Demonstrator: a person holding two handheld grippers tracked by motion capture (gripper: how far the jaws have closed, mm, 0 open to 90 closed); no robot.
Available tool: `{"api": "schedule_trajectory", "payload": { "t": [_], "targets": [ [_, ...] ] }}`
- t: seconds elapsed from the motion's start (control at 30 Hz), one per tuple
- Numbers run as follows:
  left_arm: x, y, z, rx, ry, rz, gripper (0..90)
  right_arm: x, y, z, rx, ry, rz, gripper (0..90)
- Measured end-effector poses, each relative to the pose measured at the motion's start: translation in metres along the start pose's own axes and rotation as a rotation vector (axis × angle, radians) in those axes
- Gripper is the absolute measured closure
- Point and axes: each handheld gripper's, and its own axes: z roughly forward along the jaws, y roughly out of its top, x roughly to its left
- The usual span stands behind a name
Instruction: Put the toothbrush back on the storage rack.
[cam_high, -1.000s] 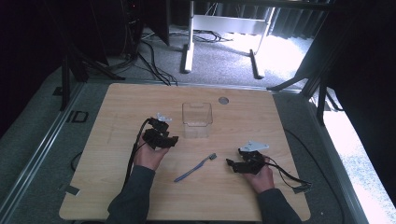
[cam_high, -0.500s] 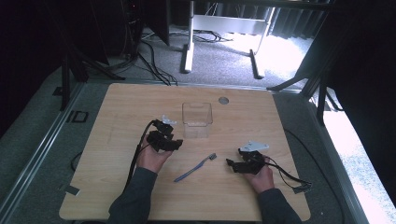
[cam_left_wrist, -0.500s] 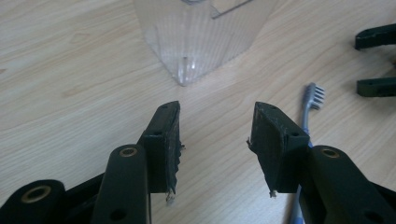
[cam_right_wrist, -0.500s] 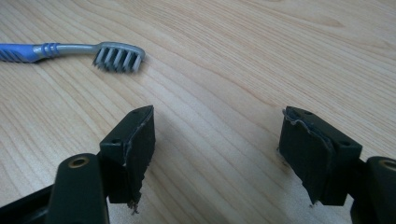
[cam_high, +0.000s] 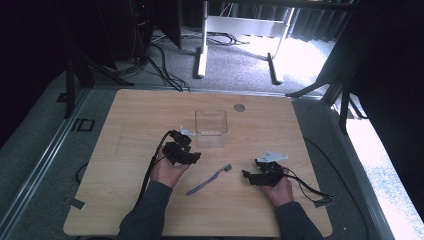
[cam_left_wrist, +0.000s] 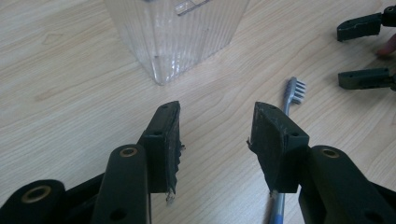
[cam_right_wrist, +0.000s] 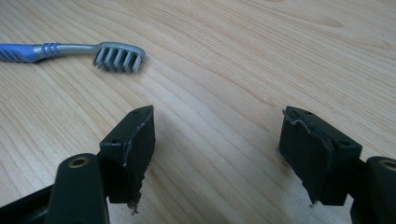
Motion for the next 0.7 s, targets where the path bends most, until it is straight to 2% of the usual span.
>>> {"api": "schedule_trajectory", "payload": {
  "t": [0.7],
  "targets": [
    [-0.017,0.003,0.008,0.023,-0.03,0.016,53.0,0.0,0.0,0.0,0.001,0.0,0.0,26.6]
  ]
}}
